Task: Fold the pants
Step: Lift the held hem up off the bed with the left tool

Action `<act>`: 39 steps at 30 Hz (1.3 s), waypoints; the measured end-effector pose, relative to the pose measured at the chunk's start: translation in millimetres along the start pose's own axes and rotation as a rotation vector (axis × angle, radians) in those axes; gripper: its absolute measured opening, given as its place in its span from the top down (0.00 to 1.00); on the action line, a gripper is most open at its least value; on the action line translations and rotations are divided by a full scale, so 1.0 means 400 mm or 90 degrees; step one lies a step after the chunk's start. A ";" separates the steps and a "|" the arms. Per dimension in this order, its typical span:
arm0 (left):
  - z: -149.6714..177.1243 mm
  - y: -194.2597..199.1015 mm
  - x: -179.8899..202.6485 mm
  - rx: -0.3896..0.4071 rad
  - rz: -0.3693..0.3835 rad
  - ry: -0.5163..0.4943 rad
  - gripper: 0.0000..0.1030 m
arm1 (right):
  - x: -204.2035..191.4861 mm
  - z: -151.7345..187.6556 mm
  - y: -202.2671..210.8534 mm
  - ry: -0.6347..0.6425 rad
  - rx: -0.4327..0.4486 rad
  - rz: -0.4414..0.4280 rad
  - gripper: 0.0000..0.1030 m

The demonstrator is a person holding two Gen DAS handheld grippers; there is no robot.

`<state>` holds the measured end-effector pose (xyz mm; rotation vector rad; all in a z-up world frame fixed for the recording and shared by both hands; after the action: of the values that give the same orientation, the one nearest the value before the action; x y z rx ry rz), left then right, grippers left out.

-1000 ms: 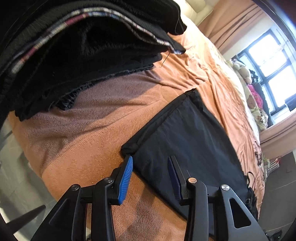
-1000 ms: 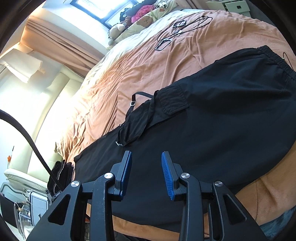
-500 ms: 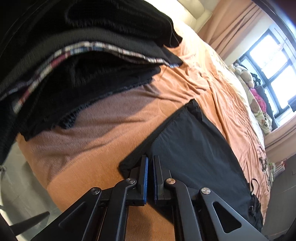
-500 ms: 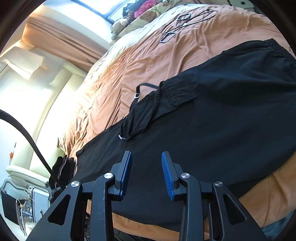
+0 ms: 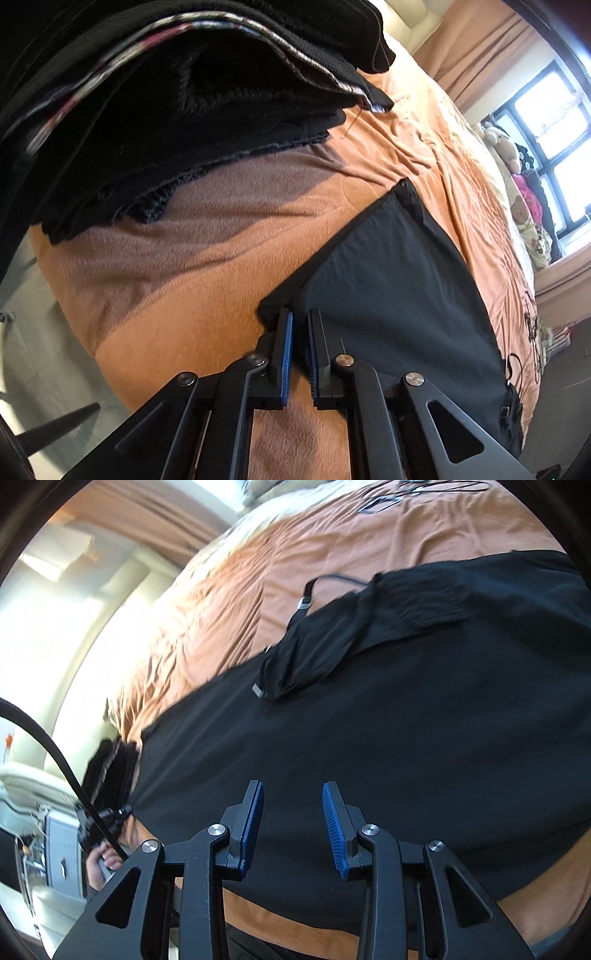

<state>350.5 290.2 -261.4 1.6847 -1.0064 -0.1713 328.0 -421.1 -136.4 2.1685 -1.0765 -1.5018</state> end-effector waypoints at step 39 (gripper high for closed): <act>0.017 -0.050 0.030 0.014 0.078 0.074 0.93 | -0.132 0.041 -0.247 0.126 -0.104 0.068 0.72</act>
<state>364.8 277.4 -276.5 1.6277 -1.0237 0.0181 344.7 -313.6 -167.4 2.0614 -0.9523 -1.2534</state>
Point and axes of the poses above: each gripper's, at about its wrist camera, not at the fingertips, and y roughly against the way its jaws point, x to its right, z to its underside, the point moved 9 cm from there along -y, roughly the way its jaws point, and after that the axes turned 6 degrees about -z, right-handed, at the moved point
